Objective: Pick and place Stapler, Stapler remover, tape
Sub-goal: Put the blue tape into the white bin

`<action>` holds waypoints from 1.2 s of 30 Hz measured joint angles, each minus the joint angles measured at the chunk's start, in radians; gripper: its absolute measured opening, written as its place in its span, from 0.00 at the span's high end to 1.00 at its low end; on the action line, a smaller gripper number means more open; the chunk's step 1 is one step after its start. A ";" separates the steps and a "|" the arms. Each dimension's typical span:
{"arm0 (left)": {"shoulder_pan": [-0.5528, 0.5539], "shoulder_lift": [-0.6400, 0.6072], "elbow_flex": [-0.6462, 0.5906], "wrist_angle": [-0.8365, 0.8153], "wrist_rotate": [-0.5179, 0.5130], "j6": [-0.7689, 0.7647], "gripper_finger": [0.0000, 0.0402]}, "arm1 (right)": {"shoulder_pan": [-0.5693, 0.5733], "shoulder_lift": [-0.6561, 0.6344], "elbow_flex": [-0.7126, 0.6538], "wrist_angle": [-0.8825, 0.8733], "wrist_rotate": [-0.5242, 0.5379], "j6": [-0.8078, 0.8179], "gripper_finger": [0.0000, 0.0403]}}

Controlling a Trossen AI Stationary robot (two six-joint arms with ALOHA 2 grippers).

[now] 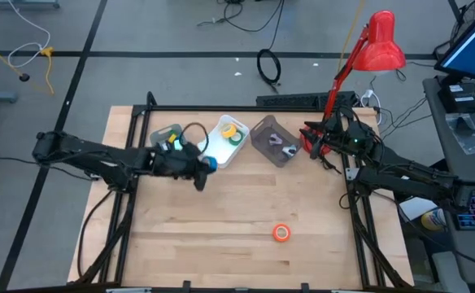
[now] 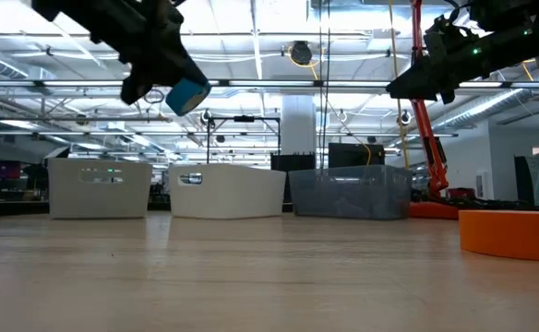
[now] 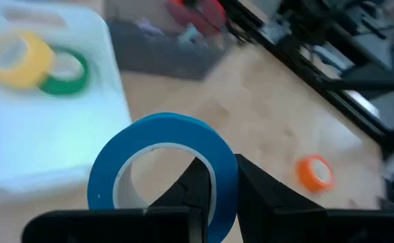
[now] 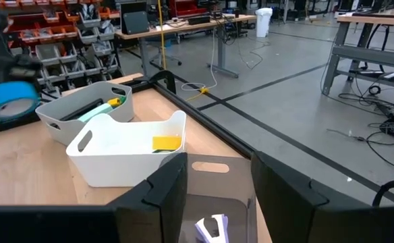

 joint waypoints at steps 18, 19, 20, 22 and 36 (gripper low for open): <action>0.318 0.398 0.448 -0.396 0.100 0.675 0.86 | 0.000 0.001 0.000 0.000 0.003 0.000 0.61; 0.330 0.430 0.471 -0.434 0.105 0.707 0.86 | 0.000 0.001 0.000 0.000 0.003 0.000 0.61; 0.342 0.460 0.491 -0.459 0.114 0.735 0.85 | 0.000 0.001 0.000 0.000 0.003 0.000 0.61; 0.368 0.512 0.517 -0.487 0.155 0.780 0.85 | 0.000 0.001 0.000 -0.001 0.003 0.000 0.61; 0.554 0.588 0.522 -0.514 0.408 0.767 0.85 | 0.000 0.001 0.000 -0.022 0.004 0.000 0.61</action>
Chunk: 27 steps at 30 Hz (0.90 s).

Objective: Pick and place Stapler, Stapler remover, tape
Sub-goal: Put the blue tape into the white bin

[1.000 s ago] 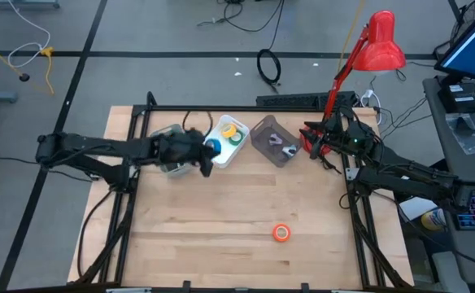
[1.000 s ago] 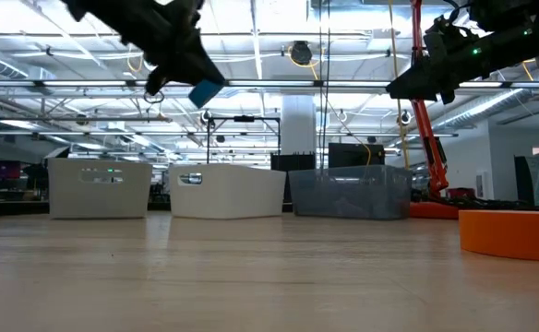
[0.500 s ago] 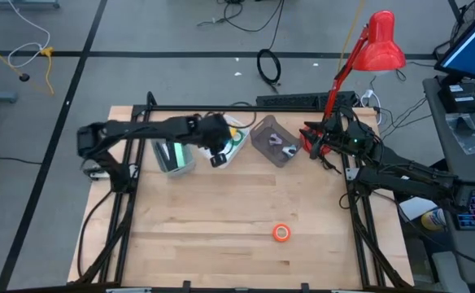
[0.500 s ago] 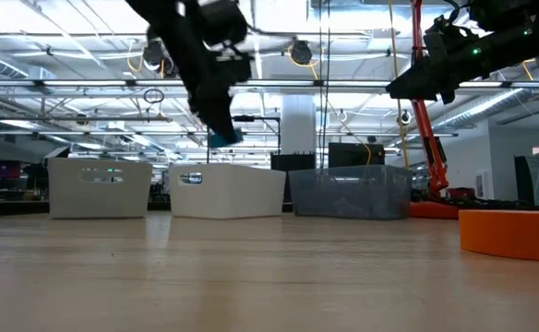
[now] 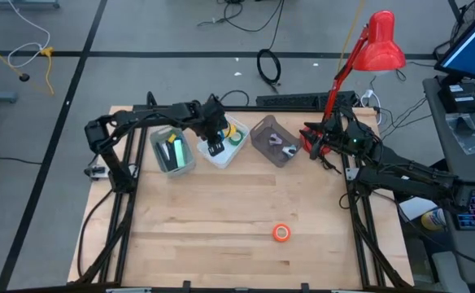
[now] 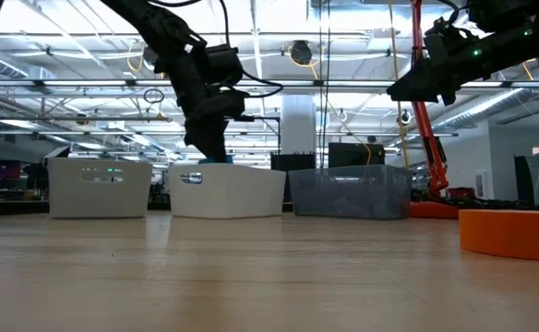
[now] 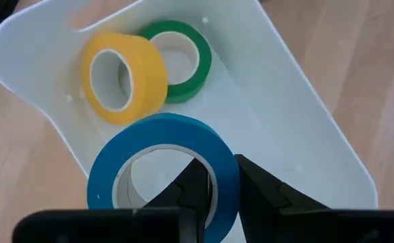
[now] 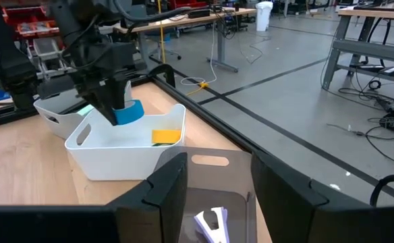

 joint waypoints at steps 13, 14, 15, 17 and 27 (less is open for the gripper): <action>-0.055 0.065 0.002 0.075 0.042 0.005 0.84 | 0.000 0.000 0.000 0.000 0.000 0.000 0.61; -0.056 0.080 0.002 0.078 0.044 0.004 0.84 | 0.000 0.000 0.000 0.000 0.000 0.000 0.61; -0.056 0.095 0.002 0.082 0.050 0.002 0.84 | 0.000 0.000 0.000 0.000 0.000 0.000 0.61; -0.055 0.117 0.002 0.082 0.068 -0.008 0.84 | 0.000 0.000 0.000 0.000 0.001 0.000 0.61; -0.061 0.141 0.002 0.118 0.119 -0.022 0.84 | 0.000 0.000 0.000 0.000 0.004 0.000 0.61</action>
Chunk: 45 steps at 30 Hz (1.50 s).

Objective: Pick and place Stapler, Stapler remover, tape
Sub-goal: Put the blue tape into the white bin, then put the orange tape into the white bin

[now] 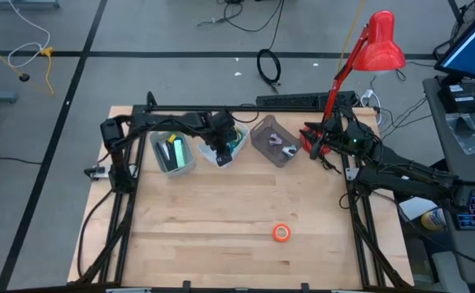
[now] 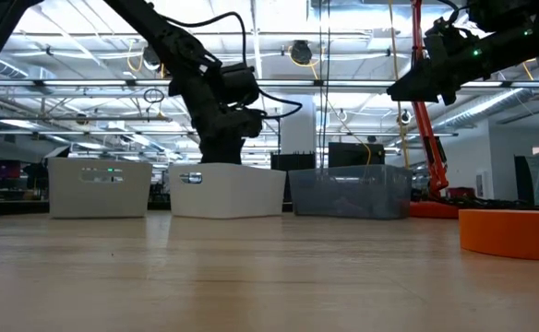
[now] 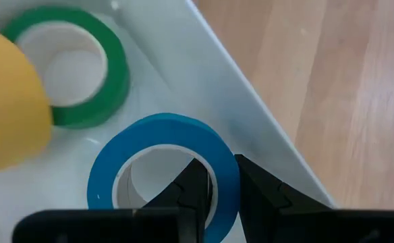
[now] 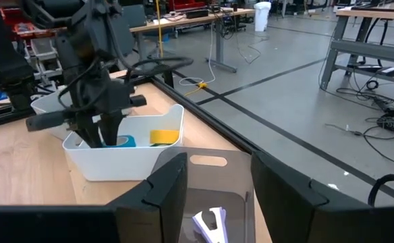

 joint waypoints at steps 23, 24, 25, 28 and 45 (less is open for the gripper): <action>-0.013 0.028 -0.002 0.040 0.016 0.015 0.84 | 0.000 0.000 0.000 0.000 0.000 0.000 0.61; -0.013 0.027 -0.002 0.040 0.016 0.018 0.84 | 0.000 0.000 0.000 0.000 0.000 0.000 0.61; -0.013 0.027 -0.002 0.041 0.016 0.022 0.84 | 0.000 0.000 0.000 0.000 0.000 0.000 0.61; -0.012 0.027 -0.002 0.041 0.016 0.023 0.81 | 0.000 0.000 0.000 0.000 -0.001 0.000 0.61; 0.016 -0.070 0.007 0.007 -0.043 0.001 0.51 | 0.000 0.000 0.000 0.001 -0.006 0.000 0.61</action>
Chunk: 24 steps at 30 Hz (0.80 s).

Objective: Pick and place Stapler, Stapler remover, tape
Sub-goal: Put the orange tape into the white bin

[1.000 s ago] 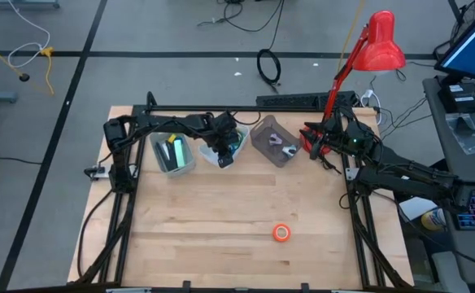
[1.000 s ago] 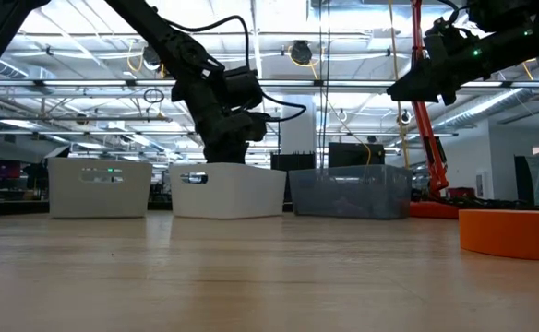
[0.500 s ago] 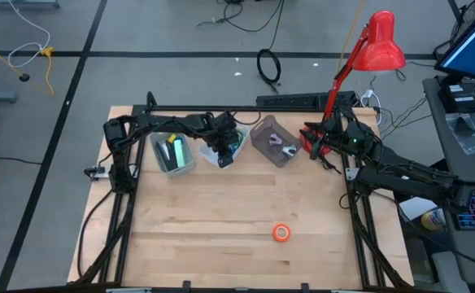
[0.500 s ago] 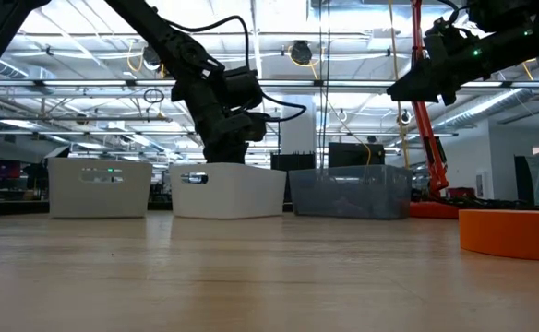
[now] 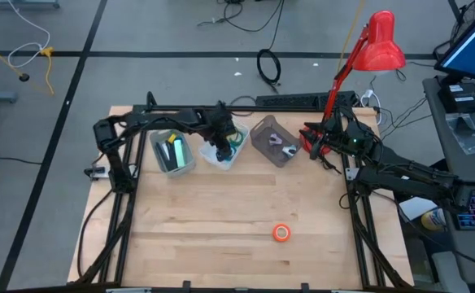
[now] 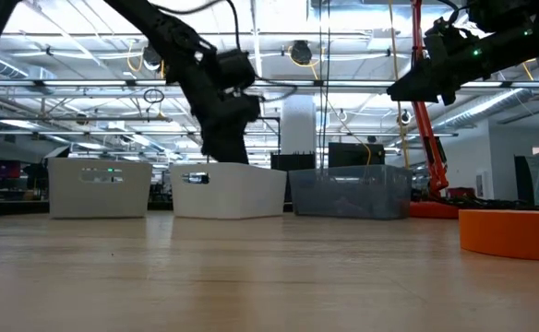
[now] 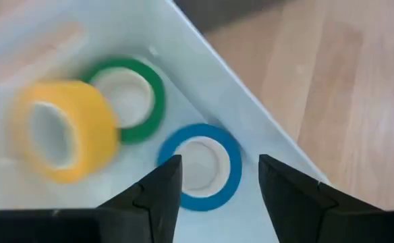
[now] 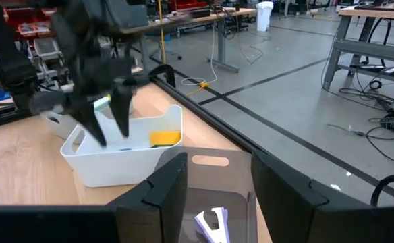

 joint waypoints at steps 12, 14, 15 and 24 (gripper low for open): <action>-0.011 -0.305 0.058 -0.074 -0.037 -0.184 0.51 | 0.000 0.000 0.000 0.007 -0.186 0.186 0.61; -0.030 -0.346 0.056 -0.100 -0.037 -0.248 0.51 | 0.001 0.000 0.000 0.007 -0.275 0.195 0.61; -0.039 -0.363 0.056 -0.109 -0.037 -0.271 0.51 | 0.001 0.000 0.000 0.009 -0.316 0.208 0.61; -0.177 -0.442 0.056 -0.218 -0.078 -0.332 0.51 | 0.120 0.000 0.000 0.053 -0.510 0.183 0.61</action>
